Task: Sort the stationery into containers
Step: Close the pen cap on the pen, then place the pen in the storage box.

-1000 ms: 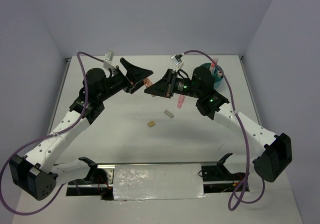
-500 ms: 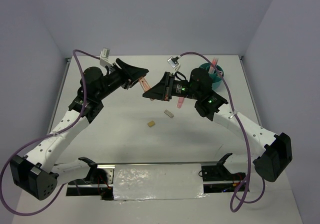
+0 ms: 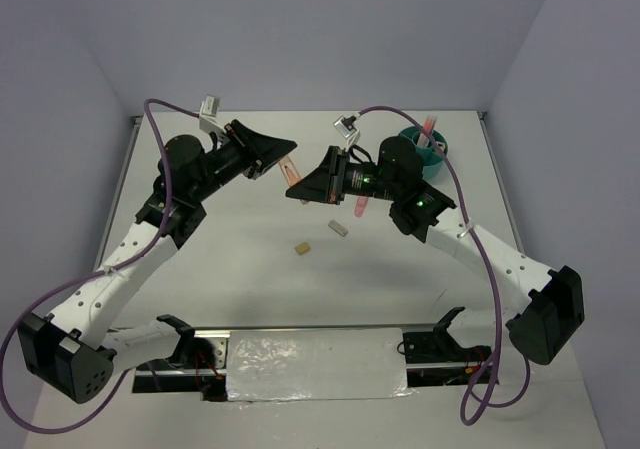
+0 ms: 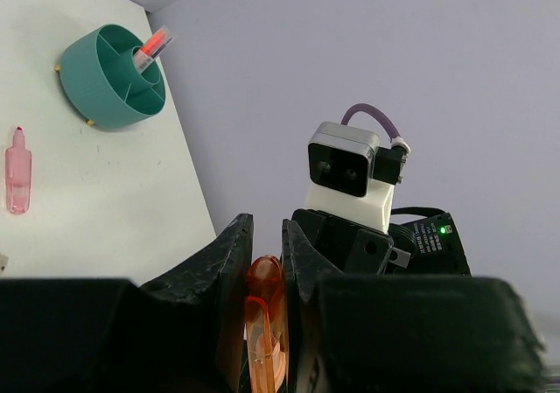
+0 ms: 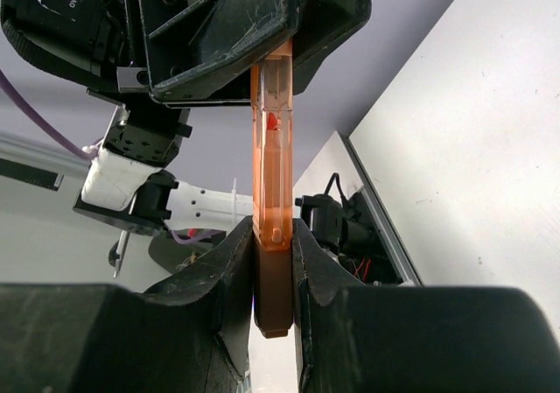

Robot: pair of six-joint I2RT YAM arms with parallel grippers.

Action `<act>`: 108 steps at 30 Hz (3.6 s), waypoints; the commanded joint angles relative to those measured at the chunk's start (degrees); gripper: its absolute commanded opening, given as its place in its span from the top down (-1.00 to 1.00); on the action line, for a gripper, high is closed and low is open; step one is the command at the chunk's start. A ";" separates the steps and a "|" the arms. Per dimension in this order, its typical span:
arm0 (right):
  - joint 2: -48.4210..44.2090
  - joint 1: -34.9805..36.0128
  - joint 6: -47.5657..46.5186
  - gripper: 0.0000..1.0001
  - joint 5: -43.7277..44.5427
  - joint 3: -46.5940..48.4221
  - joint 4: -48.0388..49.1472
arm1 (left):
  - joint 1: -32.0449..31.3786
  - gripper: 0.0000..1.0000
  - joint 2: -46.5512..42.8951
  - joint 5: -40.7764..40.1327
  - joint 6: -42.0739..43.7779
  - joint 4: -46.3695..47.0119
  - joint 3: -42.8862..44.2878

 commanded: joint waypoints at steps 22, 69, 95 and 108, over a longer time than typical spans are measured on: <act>22.33 -3.78 -2.03 1.00 1.64 35.40 -0.23 | -6.99 1.00 -7.20 3.09 4.57 0.35 -7.60; 19.51 -28.82 -39.46 1.00 35.62 27.59 -56.20 | -0.76 -0.99 12.13 -14.41 23.48 -42.55 26.78; 22.72 -38.32 -42.90 1.00 23.17 31.21 -53.16 | -0.41 -0.99 3.34 -13.70 31.12 -47.91 10.40; 38.35 -38.32 -47.82 0.89 25.98 47.03 -60.19 | -0.32 -0.99 5.53 -12.64 32.44 -48.52 10.75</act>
